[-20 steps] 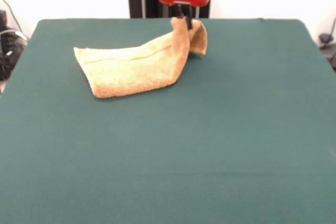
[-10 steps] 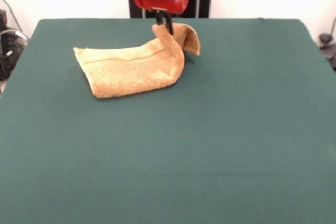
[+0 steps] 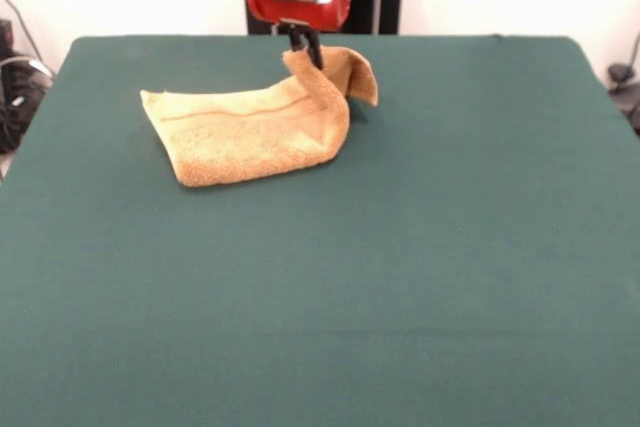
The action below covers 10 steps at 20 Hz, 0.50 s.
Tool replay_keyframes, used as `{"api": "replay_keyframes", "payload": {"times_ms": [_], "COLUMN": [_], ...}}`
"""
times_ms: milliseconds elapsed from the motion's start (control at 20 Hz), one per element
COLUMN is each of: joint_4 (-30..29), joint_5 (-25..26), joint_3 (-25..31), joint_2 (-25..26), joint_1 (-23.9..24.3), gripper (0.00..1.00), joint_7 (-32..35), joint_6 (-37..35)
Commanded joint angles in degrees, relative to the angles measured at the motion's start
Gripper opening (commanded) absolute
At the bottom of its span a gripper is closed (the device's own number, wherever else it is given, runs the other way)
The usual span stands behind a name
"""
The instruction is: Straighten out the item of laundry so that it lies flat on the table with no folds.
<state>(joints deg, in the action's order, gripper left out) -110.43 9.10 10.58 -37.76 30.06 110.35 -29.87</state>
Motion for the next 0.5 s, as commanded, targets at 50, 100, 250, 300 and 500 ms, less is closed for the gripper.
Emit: {"api": "replay_keyframes", "payload": {"times_ms": [50,100,250,300,500], "joint_4": [1.7,1.3,0.2,-0.1,-0.4], "joint_5": [1.4,1.6,1.7,1.7,1.9], "joint_3": [3.6,3.6,4.2,4.4,4.7], "joint_2": [0.0,-0.3,-1.3,-1.5,-1.6], "joint_1": [-0.8,-0.4,0.9,1.0,1.5], "gripper": [0.00,0.00,0.00,0.00,0.00], "joint_7": [1.1,0.7,-0.5,-0.6,-0.6], "joint_6": [1.2,1.0,0.9,0.9,1.3]}}
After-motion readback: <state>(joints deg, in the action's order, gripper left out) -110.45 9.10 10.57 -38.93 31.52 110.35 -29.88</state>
